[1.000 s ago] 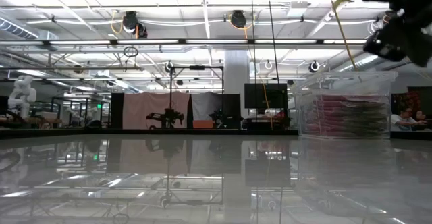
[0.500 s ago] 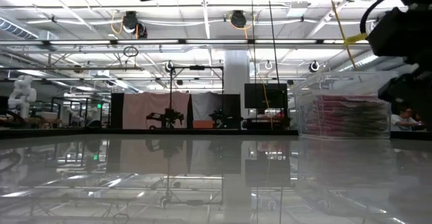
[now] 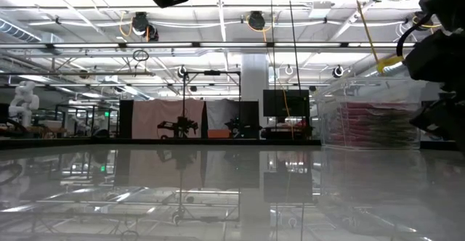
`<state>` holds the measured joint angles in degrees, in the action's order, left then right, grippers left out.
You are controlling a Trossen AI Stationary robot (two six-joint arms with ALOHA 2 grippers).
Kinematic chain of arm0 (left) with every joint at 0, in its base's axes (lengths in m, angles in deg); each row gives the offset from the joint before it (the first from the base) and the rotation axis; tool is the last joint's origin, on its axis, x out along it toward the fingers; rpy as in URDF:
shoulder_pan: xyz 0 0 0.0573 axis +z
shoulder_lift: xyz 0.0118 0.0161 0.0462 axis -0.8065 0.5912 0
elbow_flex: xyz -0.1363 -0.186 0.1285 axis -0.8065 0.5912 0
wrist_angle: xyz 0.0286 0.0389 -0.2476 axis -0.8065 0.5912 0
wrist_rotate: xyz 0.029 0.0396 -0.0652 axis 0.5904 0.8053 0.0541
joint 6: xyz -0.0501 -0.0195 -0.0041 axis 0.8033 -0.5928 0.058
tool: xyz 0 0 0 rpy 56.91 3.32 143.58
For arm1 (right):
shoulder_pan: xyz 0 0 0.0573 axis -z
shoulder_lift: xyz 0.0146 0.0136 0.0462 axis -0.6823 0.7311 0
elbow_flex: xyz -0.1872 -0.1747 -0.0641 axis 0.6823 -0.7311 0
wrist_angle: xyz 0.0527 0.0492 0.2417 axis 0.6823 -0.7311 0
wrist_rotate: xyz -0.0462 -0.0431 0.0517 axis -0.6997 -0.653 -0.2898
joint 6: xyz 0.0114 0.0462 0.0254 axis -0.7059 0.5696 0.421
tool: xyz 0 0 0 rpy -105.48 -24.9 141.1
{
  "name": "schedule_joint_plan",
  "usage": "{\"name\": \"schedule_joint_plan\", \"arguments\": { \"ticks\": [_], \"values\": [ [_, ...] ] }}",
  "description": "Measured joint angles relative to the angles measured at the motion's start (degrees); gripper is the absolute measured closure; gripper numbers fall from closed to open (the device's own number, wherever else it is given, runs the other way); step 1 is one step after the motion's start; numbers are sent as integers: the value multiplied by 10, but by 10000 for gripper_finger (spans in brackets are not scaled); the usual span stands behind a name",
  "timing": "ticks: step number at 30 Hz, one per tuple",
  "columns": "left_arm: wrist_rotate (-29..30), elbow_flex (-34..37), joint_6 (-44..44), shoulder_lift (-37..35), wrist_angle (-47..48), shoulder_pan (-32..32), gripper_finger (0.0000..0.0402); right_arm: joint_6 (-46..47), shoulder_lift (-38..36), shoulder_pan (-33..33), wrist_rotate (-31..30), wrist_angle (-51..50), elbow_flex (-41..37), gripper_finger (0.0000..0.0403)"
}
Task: Sort popcorn bags into baskets
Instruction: Put the red popcorn bag into the transparent container
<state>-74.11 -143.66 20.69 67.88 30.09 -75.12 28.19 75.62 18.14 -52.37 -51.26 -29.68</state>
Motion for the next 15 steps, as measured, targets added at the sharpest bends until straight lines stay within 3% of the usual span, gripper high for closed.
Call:
{"name": "schedule_joint_plan", "arguments": {
  "ticks": [9, 11, 15],
  "values": [
    [10, 0, -21, 0, 0, 16, 245, -5, 1, -3, -32, -4, -2, 375],
    [10, 0, -32, 0, 0, 21, 245, 11, 1, -3, -32, -2, -2, 393],
    [10, 0, -53, 0, 0, 35, 245, 59, 2, 3, -57, 28, -3, 391]
  ]
}}
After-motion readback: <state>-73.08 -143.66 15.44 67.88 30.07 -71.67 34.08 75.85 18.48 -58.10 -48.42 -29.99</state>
